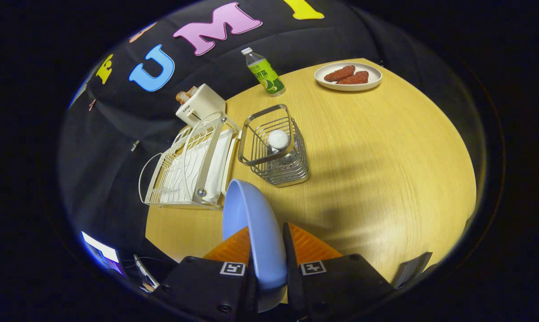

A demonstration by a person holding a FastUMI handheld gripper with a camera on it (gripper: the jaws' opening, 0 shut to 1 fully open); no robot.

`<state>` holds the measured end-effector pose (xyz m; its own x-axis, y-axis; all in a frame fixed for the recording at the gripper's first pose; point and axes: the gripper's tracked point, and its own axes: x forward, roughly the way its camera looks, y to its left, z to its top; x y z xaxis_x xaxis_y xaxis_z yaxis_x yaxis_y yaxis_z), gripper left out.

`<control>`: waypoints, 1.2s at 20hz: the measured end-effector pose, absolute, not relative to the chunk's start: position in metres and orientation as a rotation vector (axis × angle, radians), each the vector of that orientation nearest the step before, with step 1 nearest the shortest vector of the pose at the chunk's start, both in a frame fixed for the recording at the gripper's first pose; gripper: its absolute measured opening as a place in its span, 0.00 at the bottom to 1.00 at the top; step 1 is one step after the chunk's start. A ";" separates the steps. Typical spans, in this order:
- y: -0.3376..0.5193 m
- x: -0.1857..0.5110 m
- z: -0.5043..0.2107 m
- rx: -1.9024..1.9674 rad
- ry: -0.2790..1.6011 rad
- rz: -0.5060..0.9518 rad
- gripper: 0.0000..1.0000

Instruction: Take the plate from the dish rack, then take the spoon from the basket and place it into the plate.

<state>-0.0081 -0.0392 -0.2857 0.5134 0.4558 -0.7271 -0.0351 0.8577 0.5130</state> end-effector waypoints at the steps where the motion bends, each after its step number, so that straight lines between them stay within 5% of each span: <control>1: -0.040 -0.006 -0.291 0.474 1.005 0.328 0.30; 5: -0.051 -0.008 -0.302 0.431 1.006 0.397 0.34; 11: -0.067 -0.003 -0.314 0.268 0.912 0.446 0.65; 13: -0.071 0.005 -0.303 0.226 0.842 0.468 0.68; 16: -0.078 0.022 -0.270 0.149 0.671 0.486 0.98; 24: -0.062 0.061 -0.210 0.066 0.363 0.543 0.98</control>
